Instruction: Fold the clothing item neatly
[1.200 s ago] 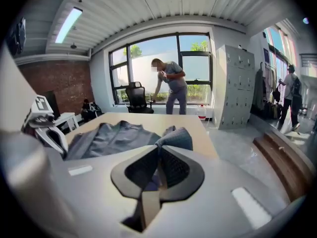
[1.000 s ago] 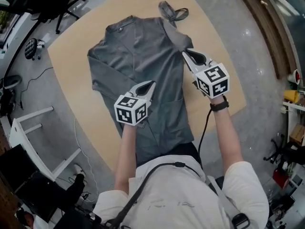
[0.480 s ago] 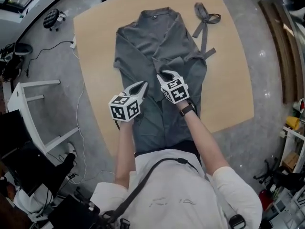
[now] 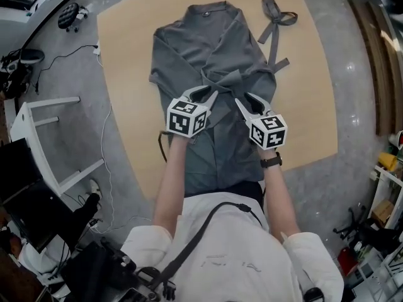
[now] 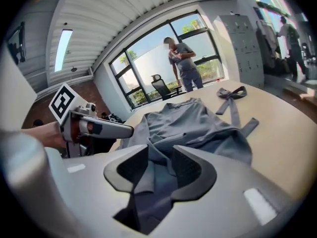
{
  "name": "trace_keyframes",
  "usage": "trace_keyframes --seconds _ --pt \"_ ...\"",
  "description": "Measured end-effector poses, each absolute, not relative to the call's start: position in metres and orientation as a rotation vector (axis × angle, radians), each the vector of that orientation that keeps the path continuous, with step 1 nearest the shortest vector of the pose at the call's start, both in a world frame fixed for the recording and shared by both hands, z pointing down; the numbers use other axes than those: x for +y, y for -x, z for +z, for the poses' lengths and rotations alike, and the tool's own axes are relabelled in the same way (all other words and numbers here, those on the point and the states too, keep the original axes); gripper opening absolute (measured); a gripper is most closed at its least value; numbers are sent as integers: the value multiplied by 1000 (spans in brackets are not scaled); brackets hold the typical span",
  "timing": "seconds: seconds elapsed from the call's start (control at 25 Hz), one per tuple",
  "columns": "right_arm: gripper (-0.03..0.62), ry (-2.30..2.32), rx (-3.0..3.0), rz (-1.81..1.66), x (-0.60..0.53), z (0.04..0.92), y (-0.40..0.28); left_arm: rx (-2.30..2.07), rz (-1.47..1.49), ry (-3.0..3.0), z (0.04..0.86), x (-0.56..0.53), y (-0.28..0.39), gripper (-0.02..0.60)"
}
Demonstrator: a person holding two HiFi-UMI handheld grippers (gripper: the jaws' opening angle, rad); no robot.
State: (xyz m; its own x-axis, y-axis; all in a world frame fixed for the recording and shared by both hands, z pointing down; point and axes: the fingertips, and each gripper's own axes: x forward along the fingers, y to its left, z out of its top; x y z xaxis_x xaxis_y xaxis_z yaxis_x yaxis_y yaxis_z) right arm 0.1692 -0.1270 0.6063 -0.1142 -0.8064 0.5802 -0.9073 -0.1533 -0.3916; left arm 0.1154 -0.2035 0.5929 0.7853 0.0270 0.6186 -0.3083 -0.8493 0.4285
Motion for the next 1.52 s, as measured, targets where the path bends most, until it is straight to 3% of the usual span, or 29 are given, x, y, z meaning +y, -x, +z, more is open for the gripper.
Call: trace_keyframes --seconds 0.24,0.44,0.52,0.6,1.16,1.52 --pt "146 -2081 -1845 1128 -89 612 -207 -140 1069 -2496 624 -171 -194 126" --pt "146 -2035 -1846 1100 -81 619 -200 -327 1266 -2448 668 -175 -210 132" --pt "146 -2009 -1875 1075 -80 619 -195 -387 1376 -2423 681 -177 -204 122" --pt "133 -1982 -1900 1032 -79 620 -192 -410 1423 -2444 687 -176 -197 26" --pt "124 -1811 -2038 923 -123 617 -176 -177 1143 -2611 597 -155 -94 15" --pt "255 -1444 -2240 902 -148 603 -77 -115 1070 -2638 569 -152 -52 15"
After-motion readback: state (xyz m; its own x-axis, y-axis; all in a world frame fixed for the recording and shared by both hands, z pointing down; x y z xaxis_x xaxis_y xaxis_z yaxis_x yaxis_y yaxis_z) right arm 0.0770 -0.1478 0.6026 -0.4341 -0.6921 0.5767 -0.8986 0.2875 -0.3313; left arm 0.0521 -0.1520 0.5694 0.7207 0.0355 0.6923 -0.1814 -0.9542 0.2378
